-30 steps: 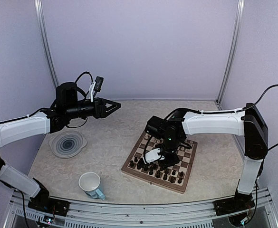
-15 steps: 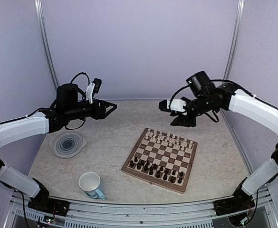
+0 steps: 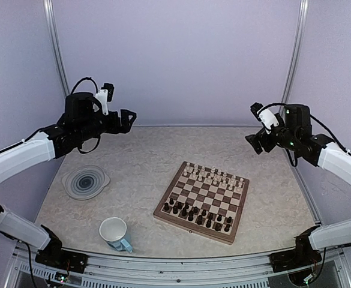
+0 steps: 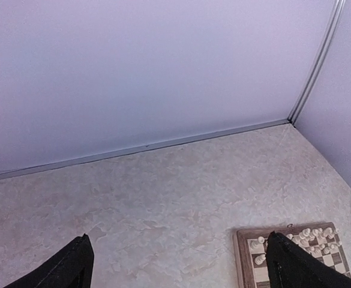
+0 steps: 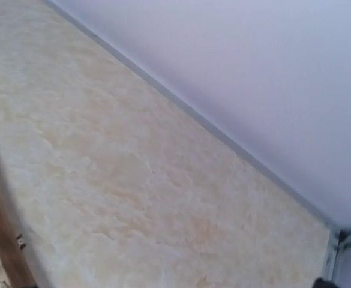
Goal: Set up the chess pieces on the board
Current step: Reset both arms
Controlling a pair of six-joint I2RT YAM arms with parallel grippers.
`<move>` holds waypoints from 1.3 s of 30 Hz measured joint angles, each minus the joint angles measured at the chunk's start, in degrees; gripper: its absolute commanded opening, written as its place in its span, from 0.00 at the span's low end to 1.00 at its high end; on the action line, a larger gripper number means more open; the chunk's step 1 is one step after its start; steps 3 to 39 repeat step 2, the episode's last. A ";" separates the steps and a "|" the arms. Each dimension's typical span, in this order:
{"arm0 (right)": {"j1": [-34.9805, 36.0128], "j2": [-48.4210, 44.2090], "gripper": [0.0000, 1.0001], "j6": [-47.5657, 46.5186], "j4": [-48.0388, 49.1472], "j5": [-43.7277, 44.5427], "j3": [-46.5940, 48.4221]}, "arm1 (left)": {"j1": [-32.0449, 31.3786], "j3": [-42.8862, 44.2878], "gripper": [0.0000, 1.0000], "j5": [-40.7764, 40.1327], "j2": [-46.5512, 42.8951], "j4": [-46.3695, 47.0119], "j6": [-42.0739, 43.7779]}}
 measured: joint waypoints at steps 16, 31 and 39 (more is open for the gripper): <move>-0.90 -0.39 0.99 2.16 1.09 -0.13 -0.98 | 0.00 -0.11 0.99 -1.92 -0.48 -0.15 0.26; -0.90 -0.39 0.99 2.16 1.09 -0.13 -0.98 | 0.00 -0.11 0.99 -1.92 -0.48 -0.15 0.26; -0.90 -0.39 0.99 2.16 1.09 -0.13 -0.98 | 0.00 -0.11 0.99 -1.92 -0.48 -0.15 0.26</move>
